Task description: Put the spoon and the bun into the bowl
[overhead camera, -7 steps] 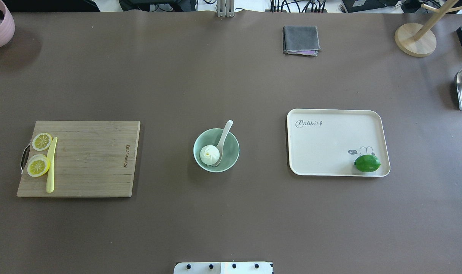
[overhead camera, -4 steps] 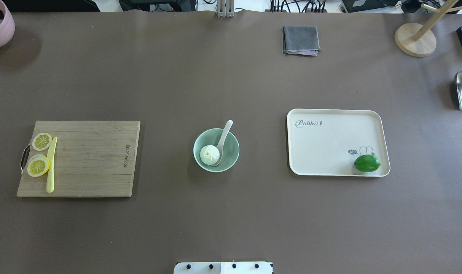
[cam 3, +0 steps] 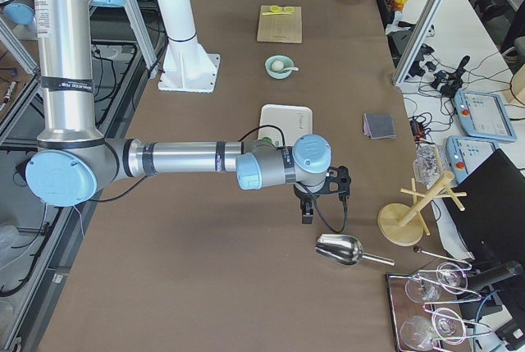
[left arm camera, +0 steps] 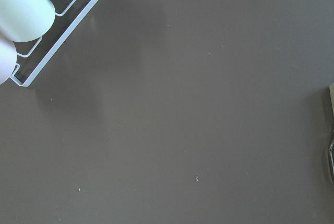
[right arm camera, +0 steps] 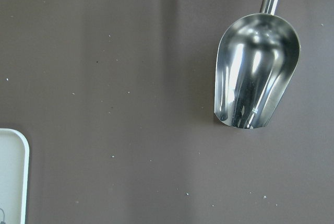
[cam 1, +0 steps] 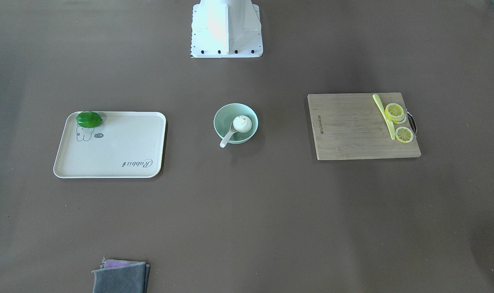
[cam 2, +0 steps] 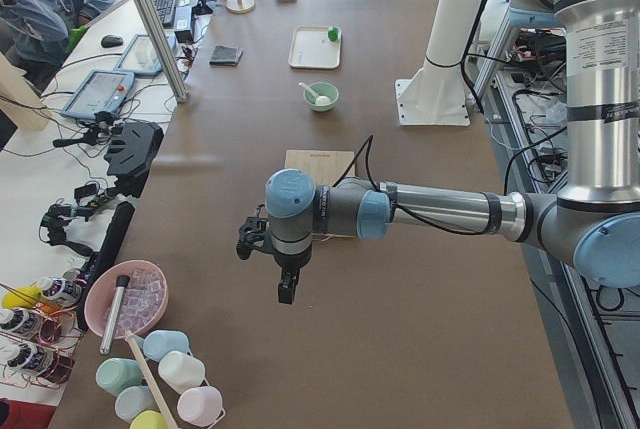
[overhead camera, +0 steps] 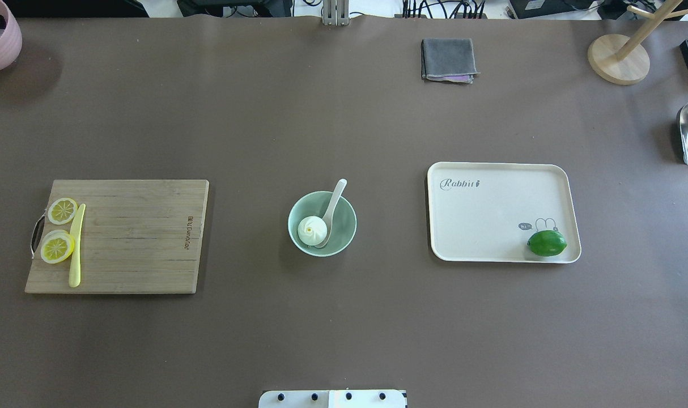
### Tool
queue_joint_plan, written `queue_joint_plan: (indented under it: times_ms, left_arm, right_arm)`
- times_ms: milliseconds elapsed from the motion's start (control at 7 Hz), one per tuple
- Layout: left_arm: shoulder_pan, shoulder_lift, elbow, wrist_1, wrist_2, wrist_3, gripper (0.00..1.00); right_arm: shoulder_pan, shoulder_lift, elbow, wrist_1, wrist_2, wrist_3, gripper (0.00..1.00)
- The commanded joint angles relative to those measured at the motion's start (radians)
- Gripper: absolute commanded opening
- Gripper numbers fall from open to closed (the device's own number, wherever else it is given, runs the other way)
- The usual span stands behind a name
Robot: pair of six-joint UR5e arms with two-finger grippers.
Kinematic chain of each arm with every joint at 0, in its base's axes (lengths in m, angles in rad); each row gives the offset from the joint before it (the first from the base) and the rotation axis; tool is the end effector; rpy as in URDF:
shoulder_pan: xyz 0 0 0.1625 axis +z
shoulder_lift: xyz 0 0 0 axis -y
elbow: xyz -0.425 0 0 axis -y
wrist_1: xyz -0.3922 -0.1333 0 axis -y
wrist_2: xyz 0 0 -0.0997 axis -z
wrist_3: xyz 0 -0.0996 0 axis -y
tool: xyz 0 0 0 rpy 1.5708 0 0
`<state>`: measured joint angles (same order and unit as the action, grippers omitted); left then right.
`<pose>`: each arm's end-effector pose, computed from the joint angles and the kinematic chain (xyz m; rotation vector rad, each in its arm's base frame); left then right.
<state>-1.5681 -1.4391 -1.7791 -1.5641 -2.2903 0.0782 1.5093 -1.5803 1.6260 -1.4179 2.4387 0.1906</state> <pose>-0.0665 -0.4401 0.6216 0.0940 0.7165 0.1025 0.0266 -0.5008 0.6130 0.0757 -0.8812 0.0344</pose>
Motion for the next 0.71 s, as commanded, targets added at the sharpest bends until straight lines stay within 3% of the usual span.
queue_joint_plan:
  times_ms: [0, 143, 286, 571]
  left_arm:
    - [-0.003, 0.015, -0.003, -0.001, -0.011, -0.002, 0.98]
    - [-0.003, 0.050, -0.035, -0.001, -0.012, -0.006, 0.98]
    - [-0.007, 0.066, -0.052, -0.004, -0.027, -0.009, 0.98]
    - [-0.007, 0.077, -0.052, -0.001, -0.138, -0.012, 0.98]
  right_arm:
    - [-0.038, -0.010, 0.006, -0.009, -0.009, -0.002, 1.00]
    - [-0.035, -0.036, 0.068, -0.012, -0.009, -0.002, 1.00]
    - [-0.064, -0.040, 0.072, -0.012, -0.044, -0.009, 1.00]
    - [-0.035, -0.033, 0.080, -0.156, -0.085, -0.212, 1.00]
